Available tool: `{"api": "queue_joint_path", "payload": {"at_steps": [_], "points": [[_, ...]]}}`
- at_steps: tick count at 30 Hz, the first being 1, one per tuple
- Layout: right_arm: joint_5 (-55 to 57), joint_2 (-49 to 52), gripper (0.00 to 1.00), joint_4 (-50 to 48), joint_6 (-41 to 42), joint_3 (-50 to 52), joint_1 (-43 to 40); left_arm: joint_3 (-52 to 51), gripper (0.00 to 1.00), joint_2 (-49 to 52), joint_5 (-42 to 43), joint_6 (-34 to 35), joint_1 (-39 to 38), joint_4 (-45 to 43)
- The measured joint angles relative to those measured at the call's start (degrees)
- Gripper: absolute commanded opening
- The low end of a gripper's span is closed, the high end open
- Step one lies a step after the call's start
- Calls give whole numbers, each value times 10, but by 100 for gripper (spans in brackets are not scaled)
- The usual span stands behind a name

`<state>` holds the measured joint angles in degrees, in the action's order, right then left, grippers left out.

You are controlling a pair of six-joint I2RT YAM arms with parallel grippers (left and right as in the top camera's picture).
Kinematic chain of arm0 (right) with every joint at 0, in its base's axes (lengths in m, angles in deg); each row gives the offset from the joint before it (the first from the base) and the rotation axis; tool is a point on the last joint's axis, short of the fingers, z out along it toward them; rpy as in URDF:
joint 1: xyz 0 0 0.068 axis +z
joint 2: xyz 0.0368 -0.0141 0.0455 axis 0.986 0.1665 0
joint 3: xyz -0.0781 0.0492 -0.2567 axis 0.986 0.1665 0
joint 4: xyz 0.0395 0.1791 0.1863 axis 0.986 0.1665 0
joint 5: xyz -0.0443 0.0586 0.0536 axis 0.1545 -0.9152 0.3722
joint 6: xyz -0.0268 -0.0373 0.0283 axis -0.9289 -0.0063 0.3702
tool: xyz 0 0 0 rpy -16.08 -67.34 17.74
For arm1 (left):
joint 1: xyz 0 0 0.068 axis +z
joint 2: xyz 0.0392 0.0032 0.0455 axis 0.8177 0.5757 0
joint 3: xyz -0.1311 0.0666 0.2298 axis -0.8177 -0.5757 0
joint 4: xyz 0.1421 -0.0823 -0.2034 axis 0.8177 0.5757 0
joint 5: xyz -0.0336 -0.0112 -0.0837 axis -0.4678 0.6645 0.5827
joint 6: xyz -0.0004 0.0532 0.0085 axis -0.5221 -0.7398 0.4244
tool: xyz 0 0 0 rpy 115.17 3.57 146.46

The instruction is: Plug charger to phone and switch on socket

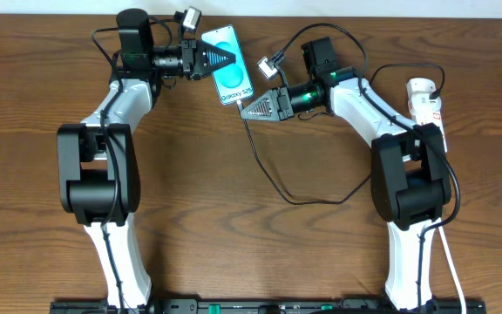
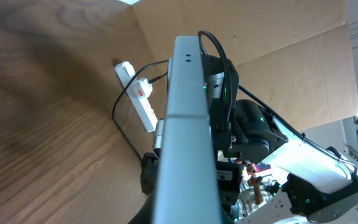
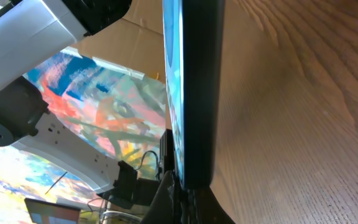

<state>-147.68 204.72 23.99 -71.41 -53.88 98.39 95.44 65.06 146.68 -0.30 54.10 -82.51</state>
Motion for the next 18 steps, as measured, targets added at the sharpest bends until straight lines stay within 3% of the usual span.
{"api": "queue_joint_path", "payload": {"at_steps": [18], "points": [[3,0,1,-48,41,1,3,0,7,0,-10,4,7,-2]]}}
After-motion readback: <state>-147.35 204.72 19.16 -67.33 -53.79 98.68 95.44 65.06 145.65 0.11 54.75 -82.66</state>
